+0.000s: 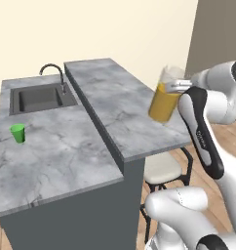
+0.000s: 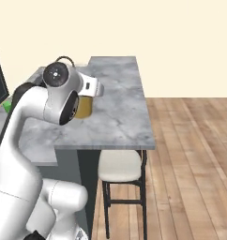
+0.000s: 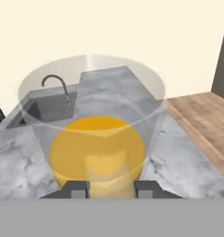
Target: Place the pitcher and cup on the dining counter for serving.
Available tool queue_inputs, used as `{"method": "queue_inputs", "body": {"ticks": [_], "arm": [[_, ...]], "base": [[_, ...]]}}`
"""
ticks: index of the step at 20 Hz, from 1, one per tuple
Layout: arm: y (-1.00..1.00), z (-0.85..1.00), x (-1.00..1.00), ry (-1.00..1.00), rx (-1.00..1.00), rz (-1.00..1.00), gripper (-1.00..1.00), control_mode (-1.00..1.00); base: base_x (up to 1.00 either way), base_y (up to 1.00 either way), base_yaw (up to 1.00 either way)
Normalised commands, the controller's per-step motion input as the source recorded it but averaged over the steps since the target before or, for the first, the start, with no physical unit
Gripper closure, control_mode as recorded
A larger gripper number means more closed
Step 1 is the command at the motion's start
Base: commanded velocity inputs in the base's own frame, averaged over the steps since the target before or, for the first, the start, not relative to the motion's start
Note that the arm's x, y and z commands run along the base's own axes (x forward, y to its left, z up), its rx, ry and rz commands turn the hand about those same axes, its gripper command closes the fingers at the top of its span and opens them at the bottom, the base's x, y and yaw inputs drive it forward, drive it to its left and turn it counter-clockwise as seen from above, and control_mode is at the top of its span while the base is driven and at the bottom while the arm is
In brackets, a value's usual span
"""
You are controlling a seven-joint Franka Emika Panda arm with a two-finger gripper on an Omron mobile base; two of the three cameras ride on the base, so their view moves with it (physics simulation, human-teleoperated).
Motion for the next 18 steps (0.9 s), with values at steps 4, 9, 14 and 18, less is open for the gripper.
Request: {"method": "queue_inputs", "body": {"ticks": [4,9,14,18], "arm": [[0.0,-0.25,1.0,0.01,-0.02,-0.05,1.0,-1.0],[0.0,-0.28,1.0,0.06,0.0,-0.03,1.0,-1.0],[0.0,-0.47,0.88,0.11,0.0,-0.05,1.0,-1.0],[0.0,-0.59,0.47,0.16,-0.01,-0.04,1.0,-1.0]], "base": [[0.0,0.0,0.0],[0.0,0.0,0.0],[0.0,0.0,0.0],[0.0,0.0,0.0]]}}
